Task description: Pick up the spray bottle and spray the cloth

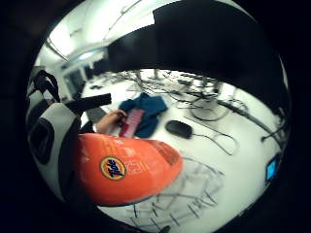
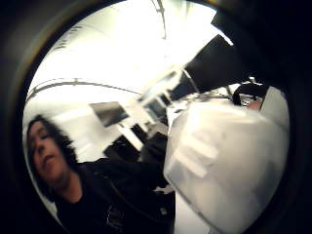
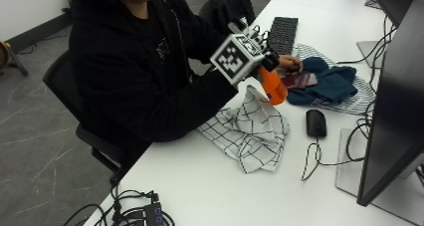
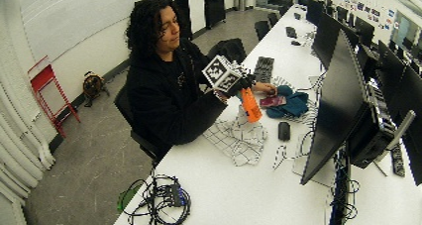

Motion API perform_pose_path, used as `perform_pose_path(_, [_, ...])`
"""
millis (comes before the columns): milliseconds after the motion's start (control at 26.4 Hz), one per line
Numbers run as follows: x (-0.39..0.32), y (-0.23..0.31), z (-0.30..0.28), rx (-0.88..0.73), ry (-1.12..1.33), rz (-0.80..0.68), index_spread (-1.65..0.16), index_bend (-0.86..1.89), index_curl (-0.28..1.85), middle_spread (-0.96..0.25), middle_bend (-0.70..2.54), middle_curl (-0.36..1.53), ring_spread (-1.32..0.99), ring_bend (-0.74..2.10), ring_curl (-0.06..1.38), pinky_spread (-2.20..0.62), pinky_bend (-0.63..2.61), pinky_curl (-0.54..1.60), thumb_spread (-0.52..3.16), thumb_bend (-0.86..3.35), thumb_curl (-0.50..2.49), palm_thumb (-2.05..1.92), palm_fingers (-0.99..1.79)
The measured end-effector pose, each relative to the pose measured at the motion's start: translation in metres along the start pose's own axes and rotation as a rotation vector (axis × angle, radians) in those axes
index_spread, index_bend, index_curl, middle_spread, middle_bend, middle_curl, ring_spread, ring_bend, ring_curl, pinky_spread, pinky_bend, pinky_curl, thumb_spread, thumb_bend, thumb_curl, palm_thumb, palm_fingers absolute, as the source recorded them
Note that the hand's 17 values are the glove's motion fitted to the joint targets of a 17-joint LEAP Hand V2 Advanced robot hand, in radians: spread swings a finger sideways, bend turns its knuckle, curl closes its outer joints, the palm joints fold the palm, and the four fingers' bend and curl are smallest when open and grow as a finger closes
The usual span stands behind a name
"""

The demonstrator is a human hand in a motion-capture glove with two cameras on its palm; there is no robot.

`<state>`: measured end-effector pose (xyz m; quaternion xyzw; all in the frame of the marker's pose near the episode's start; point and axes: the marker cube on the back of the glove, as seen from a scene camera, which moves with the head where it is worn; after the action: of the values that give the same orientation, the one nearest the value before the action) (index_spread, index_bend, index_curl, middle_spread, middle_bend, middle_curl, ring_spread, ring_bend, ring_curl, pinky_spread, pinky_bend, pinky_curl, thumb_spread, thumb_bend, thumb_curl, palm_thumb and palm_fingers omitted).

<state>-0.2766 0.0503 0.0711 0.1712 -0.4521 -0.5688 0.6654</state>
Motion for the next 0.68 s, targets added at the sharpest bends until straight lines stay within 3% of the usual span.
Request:
perform_pose_path(114, [0.039, -0.015, 0.021, 0.101, -0.201, 0.098, -0.26, 0.32, 0.51, -0.22, 0.54, 0.48, -0.24, 0.58, 0.43, -0.32, 0.42, 0.38, 0.35, -0.04, 0.75, 0.90, 1.39])
perform_pose_path(227, [0.051, -0.007, 0.038, 0.094, -0.330, 0.219, -0.26, 0.32, 0.51, -0.22, 0.54, 0.48, -0.24, 0.58, 0.43, -0.32, 0.41, 0.38, 0.35, -0.04, 0.75, 0.91, 1.39])
perform_pose_path(454, [0.039, 0.017, 0.054, -0.019, -0.287, 0.384, -0.25, 0.31, 0.51, -0.22, 0.53, 0.48, -0.23, 0.58, 0.43, -0.32, 0.41, 0.38, 0.35, -0.04, 0.75, 0.91, 1.39])
perform_pose_path(681, [0.044, 0.010, 0.066, -0.024, -0.196, 0.418, -0.26, 0.31, 0.51, -0.23, 0.55, 0.48, -0.24, 0.59, 0.43, -0.32, 0.40, 0.38, 0.37, -0.04, 0.75, 0.91, 1.40])
